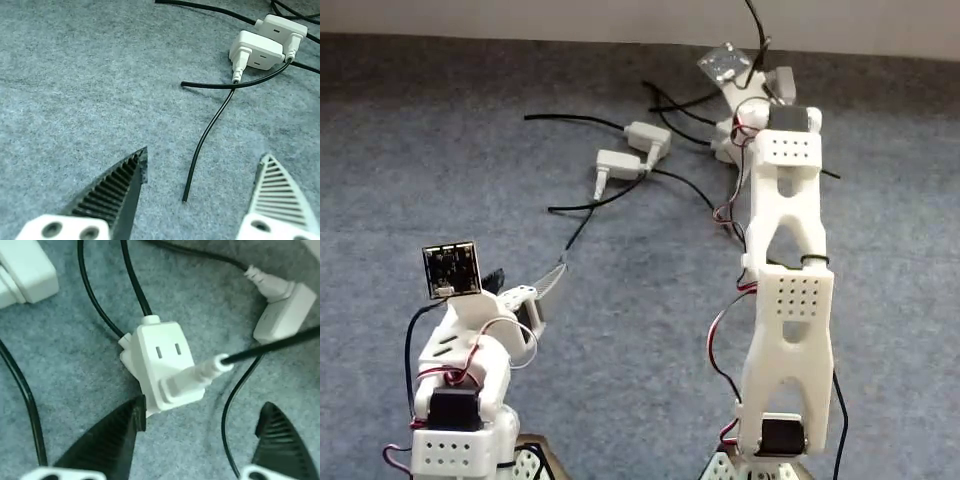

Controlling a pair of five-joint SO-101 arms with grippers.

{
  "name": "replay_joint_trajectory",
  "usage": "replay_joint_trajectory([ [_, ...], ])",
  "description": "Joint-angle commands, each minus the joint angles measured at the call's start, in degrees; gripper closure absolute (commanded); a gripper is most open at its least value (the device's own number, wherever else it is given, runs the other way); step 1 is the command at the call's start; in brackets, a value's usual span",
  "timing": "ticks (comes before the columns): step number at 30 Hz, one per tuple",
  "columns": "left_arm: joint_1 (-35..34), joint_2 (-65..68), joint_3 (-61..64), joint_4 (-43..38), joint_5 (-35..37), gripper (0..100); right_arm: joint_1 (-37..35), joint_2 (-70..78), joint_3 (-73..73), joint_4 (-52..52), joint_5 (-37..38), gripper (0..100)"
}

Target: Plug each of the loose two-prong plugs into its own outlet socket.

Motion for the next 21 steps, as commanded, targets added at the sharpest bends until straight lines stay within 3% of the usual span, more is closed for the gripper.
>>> replay_joint_trajectory([
  [1, 0.7, -0.2, -0.5, -1.4, -0.3, 66, 0.4, 0.5, -17.6, 6.8, 0.4, 63.7],
  [6, 0.7, -0.2, -0.5, -1.4, -0.3, 66, 0.7, 0.8, -28.7, 12.3, 0.7, 63.7],
  [9, 0.7, -0.2, -0.5, -1.4, -0.3, 66, 1.3, 0.0, -32.6, 16.0, 5.4, 63.7],
  [11, 0.7, -0.2, -0.5, -1.4, -0.3, 66, 2.4, -2.3, -32.0, 18.2, 8.2, 63.7],
  [21, 0.7, -0.2, -0.5, -1.4, -0.3, 66, 8.8, -18.8, -31.4, 25.4, 8.4, 63.7],
])
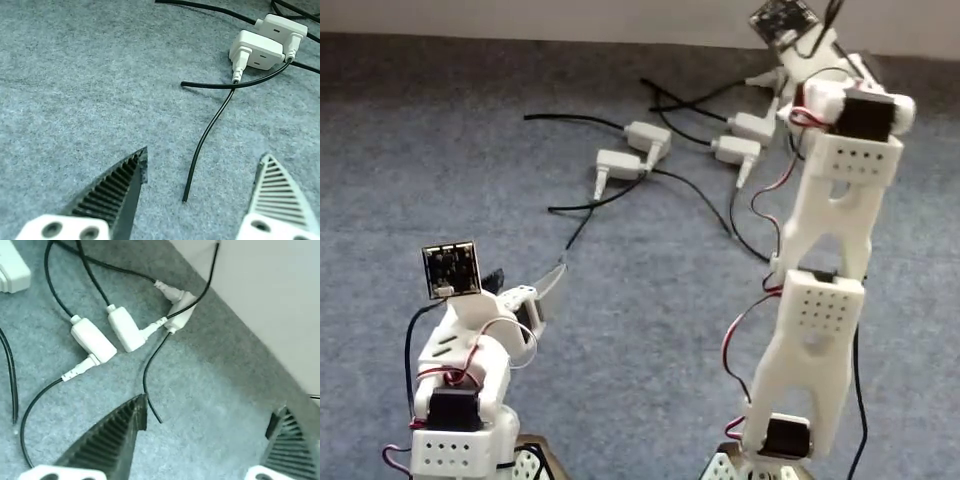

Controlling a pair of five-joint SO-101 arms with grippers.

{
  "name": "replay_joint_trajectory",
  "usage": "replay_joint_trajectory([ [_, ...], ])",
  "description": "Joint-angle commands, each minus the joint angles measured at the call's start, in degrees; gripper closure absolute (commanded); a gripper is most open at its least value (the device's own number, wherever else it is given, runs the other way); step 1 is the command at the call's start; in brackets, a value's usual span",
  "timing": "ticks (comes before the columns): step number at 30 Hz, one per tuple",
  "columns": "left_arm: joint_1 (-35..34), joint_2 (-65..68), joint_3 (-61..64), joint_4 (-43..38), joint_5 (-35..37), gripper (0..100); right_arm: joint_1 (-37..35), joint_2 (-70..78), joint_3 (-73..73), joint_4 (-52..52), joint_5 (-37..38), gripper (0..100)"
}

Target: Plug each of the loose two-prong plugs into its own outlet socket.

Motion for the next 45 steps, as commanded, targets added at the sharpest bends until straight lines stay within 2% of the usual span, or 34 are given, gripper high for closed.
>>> replay_joint_trajectory([
  [1, 0.7, -0.2, -0.5, -1.4, -0.3, 66, 3.2, -10.3, -6.9, 2.7, 0.4, 63.8],
  [4, 0.7, -0.2, -0.5, -1.4, -0.3, 66, 5.1, -13.5, -6.9, 2.7, 0.2, 63.8],
  [6, 0.7, -0.2, -0.5, -1.4, -0.3, 66, 6.5, -15.7, -6.9, 2.7, -2.6, 63.9],
  [9, 0.7, -0.2, -0.5, -1.4, -0.3, 66, 7.3, -19.8, -6.9, 2.7, -8.8, 68.5],
  [16, 1.0, -0.2, -0.8, -1.3, -0.4, 66, 8.0, -29.1, -6.9, 2.7, -22.5, 89.5],
  [23, 1.0, -0.3, -1.4, -1.7, -0.4, 66, 8.0, -31.5, -7.0, 2.8, -38.8, 93.7],
  [26, 1.0, -0.3, -5.1, -1.1, -0.3, 66, 8.0, -35.1, -6.9, 2.8, -44.4, 93.7],
  [37, 1.1, -0.3, -29.2, 17.8, -0.4, 66, 8.0, -49.5, -6.8, 2.9, -45.9, 93.7],
  [45, 1.0, -0.3, -44.4, 25.5, -1.1, 66, 7.6, -61.8, -6.7, 2.9, -45.9, 93.7],
])
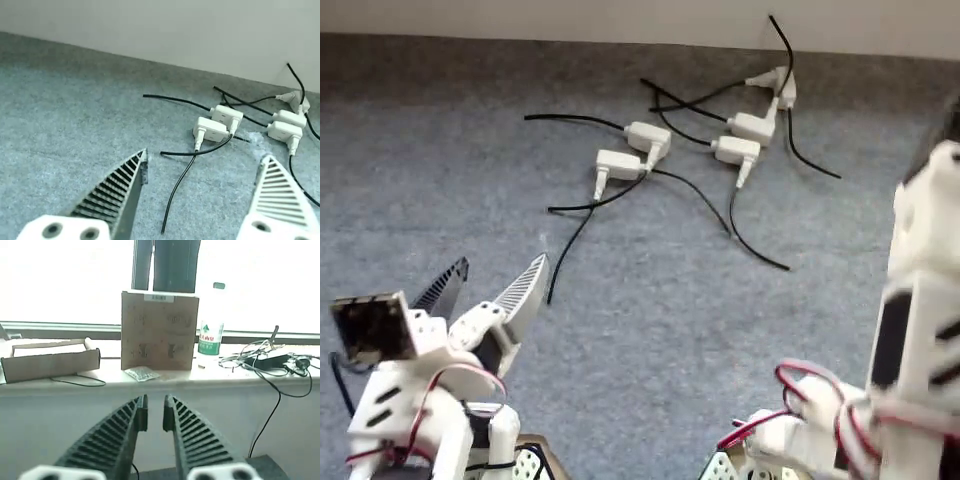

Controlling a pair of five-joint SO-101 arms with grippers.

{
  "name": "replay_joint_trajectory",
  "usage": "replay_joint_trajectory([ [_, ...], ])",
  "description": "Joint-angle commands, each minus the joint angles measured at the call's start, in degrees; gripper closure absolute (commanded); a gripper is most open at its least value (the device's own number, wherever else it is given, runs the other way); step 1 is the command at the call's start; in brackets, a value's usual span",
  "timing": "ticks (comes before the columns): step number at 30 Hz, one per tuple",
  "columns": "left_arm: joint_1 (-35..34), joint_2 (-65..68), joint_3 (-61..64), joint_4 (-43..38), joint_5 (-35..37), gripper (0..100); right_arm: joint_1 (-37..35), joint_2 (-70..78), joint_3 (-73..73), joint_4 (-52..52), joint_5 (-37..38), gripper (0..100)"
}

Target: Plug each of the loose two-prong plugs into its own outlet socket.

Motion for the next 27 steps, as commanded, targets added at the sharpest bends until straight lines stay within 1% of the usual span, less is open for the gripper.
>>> replay_joint_trajectory([
  [1, 0.9, 0.2, -7.3, 3.9, -2.9, 66, 0.1, -8.4, -5.1, 2.6, -0.6, 93.7],
  [3, 0.9, 0.2, -10.8, 7.2, -7.7, 66, 0.1, -12.8, -1.8, 2.6, -2.5, 93.3],
  [5, 0.9, 0.2, -13.9, 9.8, -11.1, 66, 0.0, -18.4, 5.8, 2.6, -5.1, 93.3],
  [9, 0.8, 0.2, -17.5, 13.5, -12.5, 66, 0.0, -32.0, 31.0, 2.4, -8.9, 93.3],
  [12, 0.7, 0.2, -17.5, 14.0, -12.5, 66, 0.0, -42.4, 52.6, 2.3, -9.9, 93.3],
  [15, 0.7, 0.2, -16.0, 14.1, -12.6, 66, -2.1, -50.5, 74.8, -0.7, -8.1, 93.3],
  [18, 0.7, 0.2, -12.0, 14.1, -12.7, 66, -6.8, -57.1, 96.5, -4.7, -2.5, 93.3],
  [20, 0.7, 0.2, -8.2, 13.6, -12.7, 66, -8.7, -61.2, 109.4, -8.1, 0.2, 93.3],
  [24, 0.9, 0.2, 0.8, 12.7, -12.7, 66, -8.9, -69.4, 132.5, -18.5, 1.5, 93.3],
  [27, 0.9, 0.3, 7.5, 8.0, -12.7, 66, -8.9, -74.9, 147.6, -26.1, 1.5, 93.3],
])
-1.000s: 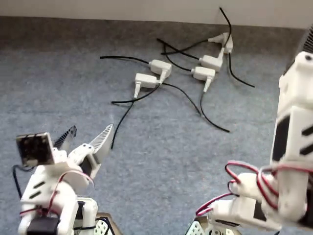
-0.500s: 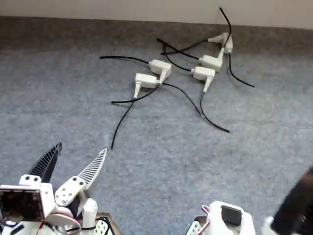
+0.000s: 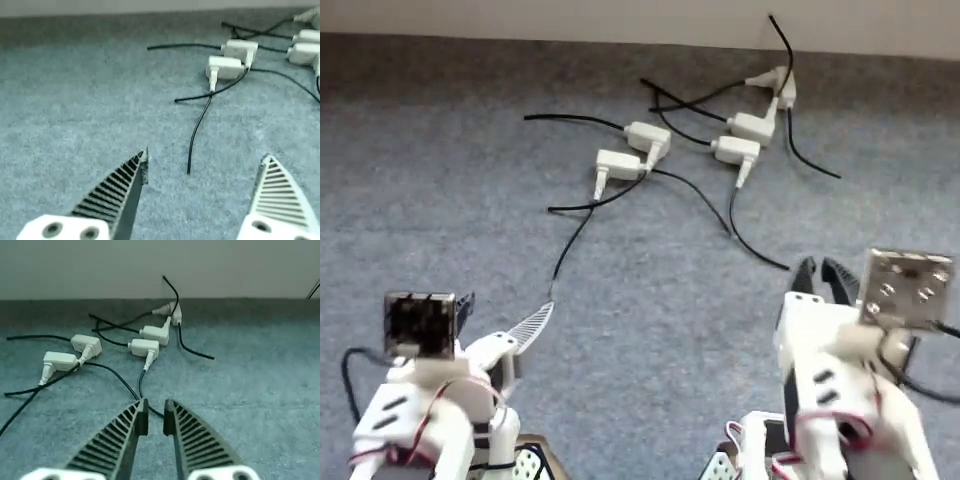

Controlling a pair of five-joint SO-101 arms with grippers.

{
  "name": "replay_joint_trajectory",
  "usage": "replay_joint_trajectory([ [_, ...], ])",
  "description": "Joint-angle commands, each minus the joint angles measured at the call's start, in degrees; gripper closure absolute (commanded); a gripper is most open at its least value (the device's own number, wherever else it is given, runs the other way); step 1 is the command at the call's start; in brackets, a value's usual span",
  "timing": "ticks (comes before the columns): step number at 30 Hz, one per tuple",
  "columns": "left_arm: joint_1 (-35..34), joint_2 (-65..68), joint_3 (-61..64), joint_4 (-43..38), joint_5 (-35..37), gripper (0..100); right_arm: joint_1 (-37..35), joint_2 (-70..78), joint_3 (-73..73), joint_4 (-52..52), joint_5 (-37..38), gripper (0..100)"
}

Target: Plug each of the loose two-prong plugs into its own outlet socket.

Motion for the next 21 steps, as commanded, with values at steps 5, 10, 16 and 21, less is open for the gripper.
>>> replay_joint_trajectory([
  [5, 0.8, 0.2, 16.8, -10.8, -0.5, 66, -0.9, -13.7, 43.6, -20.0, 3.7, 91.9],
  [10, 0.8, 0.2, 26.5, -14.1, -7.7, 66, -1.0, -21.1, 59.2, -24.0, 6.2, 90.1],
  [16, 0.7, 0.2, 34.8, -14.1, -8.3, 66, -1.1, -28.4, 71.8, -24.0, 6.2, 90.1],
  [21, 0.8, 0.1, 39.4, -14.2, -8.4, 66, -1.1, -27.6, 72.5, -18.6, 6.2, 92.2],
])
